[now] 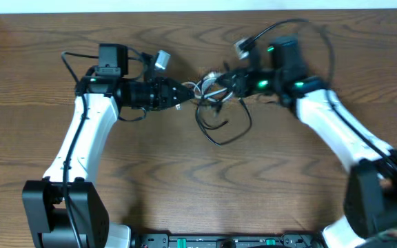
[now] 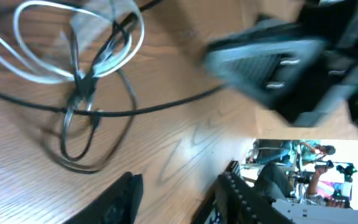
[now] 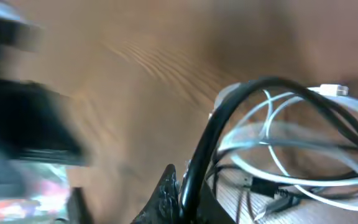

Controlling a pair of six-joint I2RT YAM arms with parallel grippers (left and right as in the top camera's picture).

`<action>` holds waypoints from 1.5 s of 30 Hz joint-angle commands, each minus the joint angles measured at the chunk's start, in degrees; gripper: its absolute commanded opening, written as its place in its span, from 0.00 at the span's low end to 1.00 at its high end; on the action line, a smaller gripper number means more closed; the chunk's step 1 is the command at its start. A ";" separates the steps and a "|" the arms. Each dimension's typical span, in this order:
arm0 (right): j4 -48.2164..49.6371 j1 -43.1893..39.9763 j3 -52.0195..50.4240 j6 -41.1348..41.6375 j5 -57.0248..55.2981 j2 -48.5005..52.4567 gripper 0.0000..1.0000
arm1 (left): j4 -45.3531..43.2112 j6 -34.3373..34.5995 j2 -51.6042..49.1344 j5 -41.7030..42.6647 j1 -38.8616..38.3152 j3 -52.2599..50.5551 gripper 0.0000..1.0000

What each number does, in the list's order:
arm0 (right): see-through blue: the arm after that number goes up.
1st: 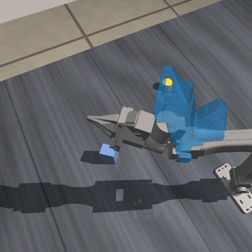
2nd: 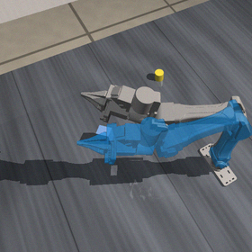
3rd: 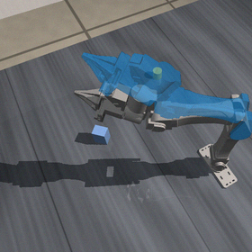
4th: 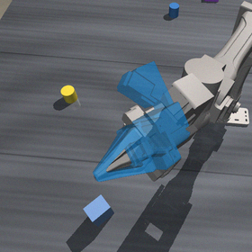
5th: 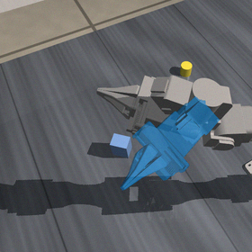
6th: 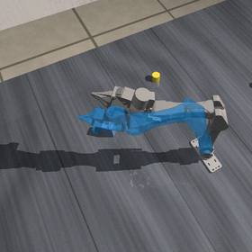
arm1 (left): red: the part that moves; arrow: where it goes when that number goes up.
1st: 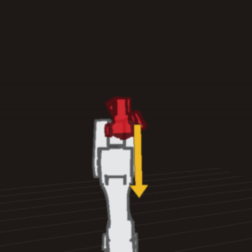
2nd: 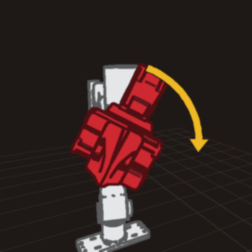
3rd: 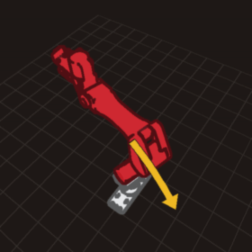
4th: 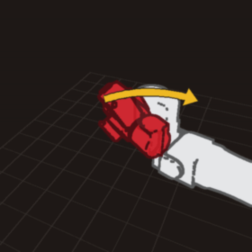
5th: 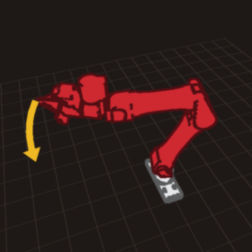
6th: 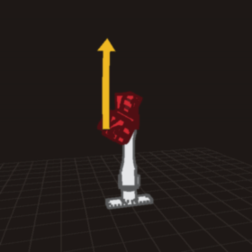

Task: Untangle cables

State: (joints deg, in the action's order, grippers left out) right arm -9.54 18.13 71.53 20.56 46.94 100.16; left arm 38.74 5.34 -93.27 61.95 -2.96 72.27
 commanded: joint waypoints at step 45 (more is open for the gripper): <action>39.80 -7.34 0.35 31.47 35.65 -1.49 0.01 | -20.72 -1.09 -21.53 -2.47 -9.75 0.70 0.75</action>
State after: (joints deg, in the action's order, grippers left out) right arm 29.87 10.94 71.50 51.55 82.13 98.65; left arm 19.38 5.48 -112.38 59.44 -10.66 72.27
